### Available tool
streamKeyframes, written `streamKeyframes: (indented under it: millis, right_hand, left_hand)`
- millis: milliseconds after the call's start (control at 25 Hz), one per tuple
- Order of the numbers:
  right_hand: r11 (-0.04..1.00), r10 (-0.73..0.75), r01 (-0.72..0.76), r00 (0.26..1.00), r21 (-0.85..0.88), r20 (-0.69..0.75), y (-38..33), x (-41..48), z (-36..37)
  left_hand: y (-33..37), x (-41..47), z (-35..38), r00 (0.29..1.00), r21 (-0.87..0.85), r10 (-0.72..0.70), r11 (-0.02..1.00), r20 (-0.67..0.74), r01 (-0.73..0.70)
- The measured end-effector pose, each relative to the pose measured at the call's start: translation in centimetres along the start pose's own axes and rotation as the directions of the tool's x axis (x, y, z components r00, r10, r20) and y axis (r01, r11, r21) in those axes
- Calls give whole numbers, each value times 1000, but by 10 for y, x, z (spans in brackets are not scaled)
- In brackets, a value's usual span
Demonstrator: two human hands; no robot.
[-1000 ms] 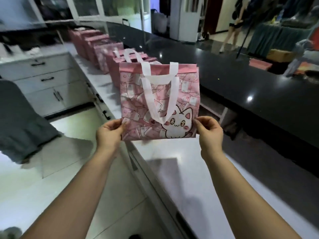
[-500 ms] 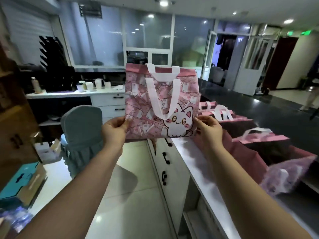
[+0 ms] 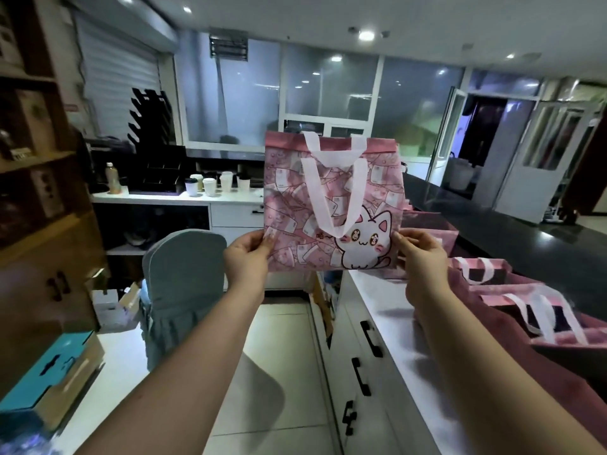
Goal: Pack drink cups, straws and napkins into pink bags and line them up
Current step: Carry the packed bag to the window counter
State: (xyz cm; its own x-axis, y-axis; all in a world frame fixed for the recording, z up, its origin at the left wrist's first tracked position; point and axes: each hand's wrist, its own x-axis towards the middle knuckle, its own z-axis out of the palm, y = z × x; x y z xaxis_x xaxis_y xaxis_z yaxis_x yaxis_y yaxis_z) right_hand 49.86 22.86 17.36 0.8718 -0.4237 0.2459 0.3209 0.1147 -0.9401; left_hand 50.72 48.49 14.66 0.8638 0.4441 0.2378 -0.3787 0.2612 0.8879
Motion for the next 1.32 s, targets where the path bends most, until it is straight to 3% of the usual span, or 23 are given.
streamKeyframes:
  millis: [400, 680, 960, 1320]
  right_hand:
    - [995, 0, -19, 982, 97, 189, 54, 240, 112]
    - [992, 70, -95, 966, 88, 251, 126, 367, 209]
    - [993, 60, -83, 965, 83, 254, 180, 507, 340]
    - [997, 81, -81, 984, -6, 157, 259, 702, 469]
  left_hand:
    - [-40, 232, 91, 991, 85, 111, 991, -80, -104]
    - [-110, 381, 96, 982, 107, 142, 986, -122, -129]
    - [-159, 588, 107, 997, 22, 68, 997, -43, -67]
    - [-246, 819, 159, 996, 108, 76, 992, -47, -70]
